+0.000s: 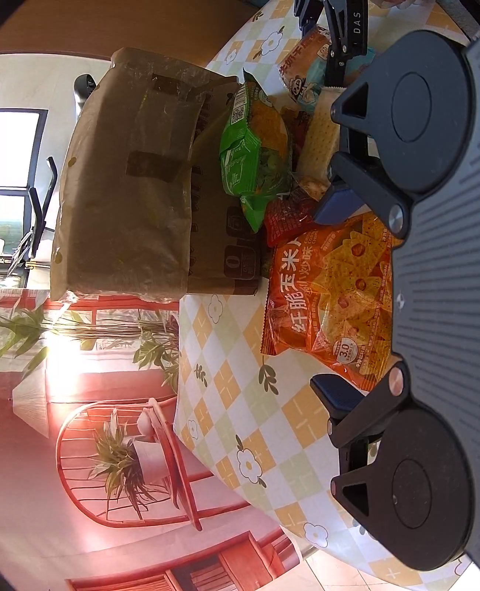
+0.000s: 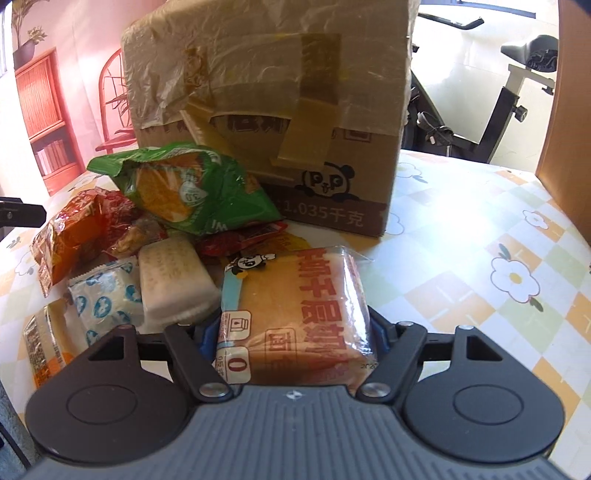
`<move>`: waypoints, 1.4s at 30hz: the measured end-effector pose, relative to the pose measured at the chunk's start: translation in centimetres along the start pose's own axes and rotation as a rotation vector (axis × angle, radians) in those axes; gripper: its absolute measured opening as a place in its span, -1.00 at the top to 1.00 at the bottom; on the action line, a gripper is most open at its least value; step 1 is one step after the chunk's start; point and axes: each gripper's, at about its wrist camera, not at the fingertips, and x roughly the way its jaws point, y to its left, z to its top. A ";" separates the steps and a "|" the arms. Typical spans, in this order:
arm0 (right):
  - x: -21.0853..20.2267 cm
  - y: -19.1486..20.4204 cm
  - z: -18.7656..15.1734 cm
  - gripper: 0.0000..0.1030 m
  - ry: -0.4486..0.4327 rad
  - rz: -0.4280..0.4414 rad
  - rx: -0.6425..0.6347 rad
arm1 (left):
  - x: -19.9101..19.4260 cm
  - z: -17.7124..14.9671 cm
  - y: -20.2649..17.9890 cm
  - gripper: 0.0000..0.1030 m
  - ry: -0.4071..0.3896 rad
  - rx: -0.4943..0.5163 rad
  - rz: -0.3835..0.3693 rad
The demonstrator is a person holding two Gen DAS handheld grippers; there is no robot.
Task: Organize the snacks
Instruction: 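Grasp the wrapped bread loaf with the right gripper while the left grasps the orange corn snack bag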
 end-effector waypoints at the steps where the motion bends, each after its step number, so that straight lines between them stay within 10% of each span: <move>1: 0.0 -0.1 -0.1 -0.45 -0.011 -0.010 0.000 | 0.0 0.1 0.2 -0.74 0.000 -0.007 0.000; 25: 1.3 -1.0 0.1 -0.45 -0.055 -0.013 -0.014 | 4.5 1.6 1.5 -0.82 0.063 -0.070 -0.110; 42: 1.6 -1.2 0.2 -0.45 -0.042 -0.004 -0.007 | 7.4 0.1 0.8 -1.00 0.125 -0.012 0.010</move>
